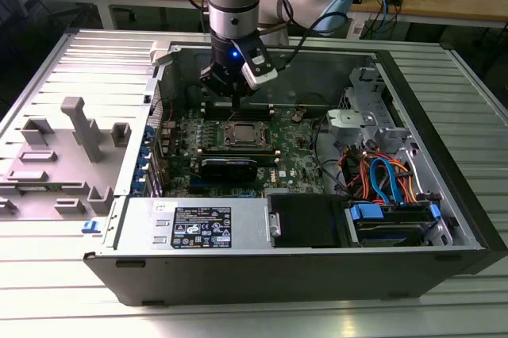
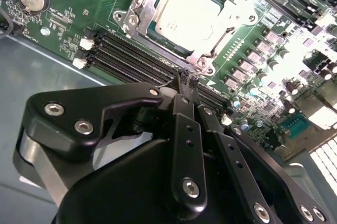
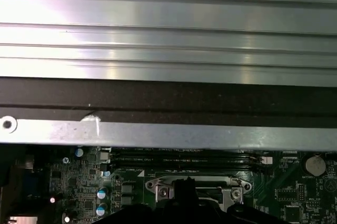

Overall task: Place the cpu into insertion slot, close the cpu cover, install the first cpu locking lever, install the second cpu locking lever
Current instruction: 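Install the first cpu locking lever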

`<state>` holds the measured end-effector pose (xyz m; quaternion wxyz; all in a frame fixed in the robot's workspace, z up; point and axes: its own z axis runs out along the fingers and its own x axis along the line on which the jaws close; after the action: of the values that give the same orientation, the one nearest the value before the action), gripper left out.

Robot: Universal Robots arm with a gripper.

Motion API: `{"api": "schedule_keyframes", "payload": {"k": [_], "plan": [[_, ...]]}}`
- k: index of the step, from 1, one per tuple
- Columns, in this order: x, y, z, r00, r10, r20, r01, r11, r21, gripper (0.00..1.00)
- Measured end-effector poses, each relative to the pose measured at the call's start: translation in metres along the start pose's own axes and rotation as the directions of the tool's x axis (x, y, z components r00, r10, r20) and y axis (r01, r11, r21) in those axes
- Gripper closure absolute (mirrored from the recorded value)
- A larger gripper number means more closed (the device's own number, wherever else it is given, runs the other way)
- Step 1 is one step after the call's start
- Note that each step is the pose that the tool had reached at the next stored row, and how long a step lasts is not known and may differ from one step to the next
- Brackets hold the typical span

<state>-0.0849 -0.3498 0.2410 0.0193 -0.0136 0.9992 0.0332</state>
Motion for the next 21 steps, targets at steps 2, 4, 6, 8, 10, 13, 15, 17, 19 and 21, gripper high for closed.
{"api": "schedule_keyframes", "payload": {"k": [2,4,6,8,10,13,15,17,19,21], "plan": [[-0.0014,-0.0001,0.0011,1.0000,0.000,0.0001,0.000,1.0000,0.0001,0.89],[-0.0033,-0.0003,0.0024,1.0000,0.000,0.0001,0.000,1.0000,0.0001,0.89],[-0.0042,-0.0004,0.0034,1.0000,0.000,0.0002,0.000,1.0000,0.0001,0.89],[-0.0051,-0.0005,0.0047,1.0000,0.000,0.0003,0.000,1.0000,0.0001,0.89],[-0.0054,-0.0005,0.0061,1.0000,0.000,0.0007,0.000,1.0000,0.0001,0.89],[-0.0071,-0.0008,0.0091,1.0000,0.000,0.0009,0.000,1.0000,0.0001,0.89],[-0.0084,-0.0009,0.0107,1.0000,0.000,0.0009,0.000,1.0000,0.0001,0.89],[-0.0095,-0.0011,0.0123,1.0000,0.000,0.0008,0.000,1.0000,0.0001,0.89],[-0.0114,-0.0013,0.0150,1.0000,0.000,0.0009,0.000,1.0000,0.0002,0.89],[-0.0128,-0.0015,0.0170,1.0000,0.000,0.0009,0.000,1.0000,0.0001,0.89]]}}
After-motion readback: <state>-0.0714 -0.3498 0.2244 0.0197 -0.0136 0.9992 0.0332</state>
